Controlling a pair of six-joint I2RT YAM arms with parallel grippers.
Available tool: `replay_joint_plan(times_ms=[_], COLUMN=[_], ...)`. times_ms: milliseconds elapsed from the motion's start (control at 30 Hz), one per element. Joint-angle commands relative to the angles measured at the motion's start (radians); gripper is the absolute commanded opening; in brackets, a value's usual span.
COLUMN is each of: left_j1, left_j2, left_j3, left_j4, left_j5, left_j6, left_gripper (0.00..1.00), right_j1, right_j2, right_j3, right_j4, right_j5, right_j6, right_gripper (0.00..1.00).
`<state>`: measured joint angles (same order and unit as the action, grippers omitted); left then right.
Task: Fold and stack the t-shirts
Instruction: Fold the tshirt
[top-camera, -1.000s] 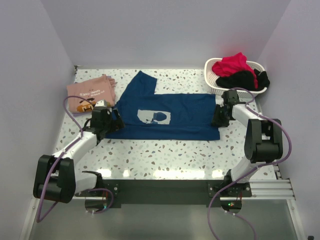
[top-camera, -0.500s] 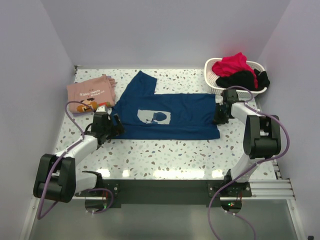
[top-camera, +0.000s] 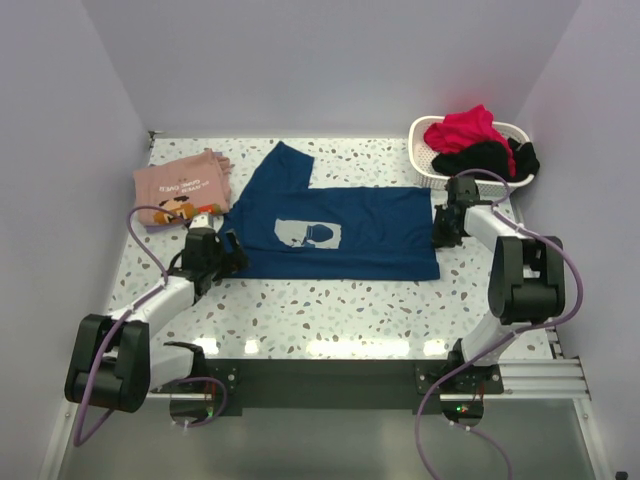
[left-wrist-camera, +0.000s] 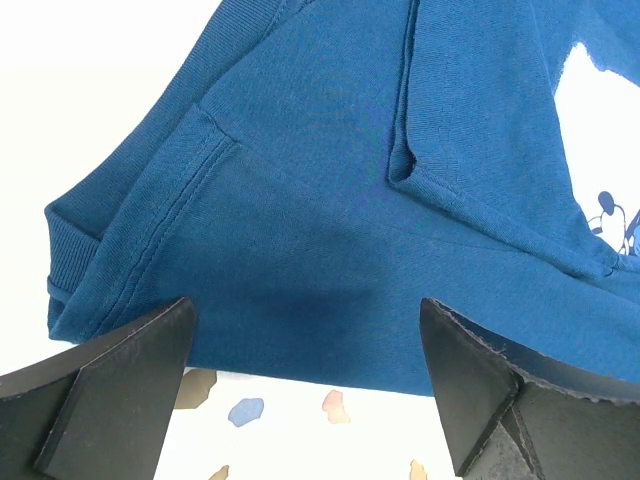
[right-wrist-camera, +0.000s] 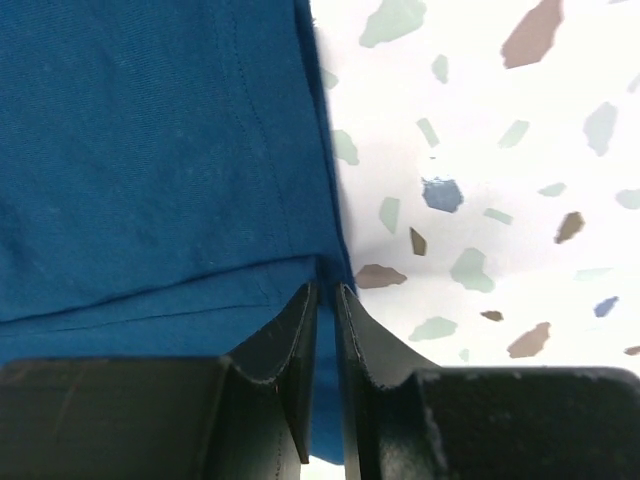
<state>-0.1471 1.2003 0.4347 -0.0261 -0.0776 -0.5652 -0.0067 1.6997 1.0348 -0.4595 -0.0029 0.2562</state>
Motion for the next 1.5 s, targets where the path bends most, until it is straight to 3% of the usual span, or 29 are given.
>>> replay_joint_plan(times_ms=[0,233,467,733,1033,1167,1467], left_j1=[0.000,0.000,-0.002,0.000,0.000,0.000,0.000], left_j2=[0.002,-0.002,0.004,0.005,0.010,0.016,0.019], left_j3=[-0.034,-0.040,-0.040,-0.040,-0.039,-0.036,-0.036], left_j4=[-0.043,-0.040,-0.040,-0.040,-0.041,-0.041,-0.043], left_j5=[-0.036,-0.031,-0.030,-0.028,-0.028,-0.027,-0.027], left_j6=[0.002,0.001,0.002,0.002,0.002,0.004,0.004], left_gripper=[1.00,1.00,1.00,1.00,1.00,1.00,1.00], right_j1=[-0.001,-0.001,-0.001,-0.003,-0.001,-0.001,-0.004], right_j2=[-0.061,-0.049,-0.009,0.047,0.035,0.023,-0.015], right_j3=[0.030,0.042,0.048,0.041,0.038,0.037,0.061], right_j4=[-0.024,-0.011,0.016,0.045,0.044,0.036,0.016], right_j5=[0.049,0.026,-0.032,-0.049,-0.034,-0.028,0.000], right_j6=[-0.024,-0.032,-0.017,-0.017,-0.021,-0.028,-0.038], right_gripper=[0.17,0.16,0.27,0.26,0.15,0.00,0.00])
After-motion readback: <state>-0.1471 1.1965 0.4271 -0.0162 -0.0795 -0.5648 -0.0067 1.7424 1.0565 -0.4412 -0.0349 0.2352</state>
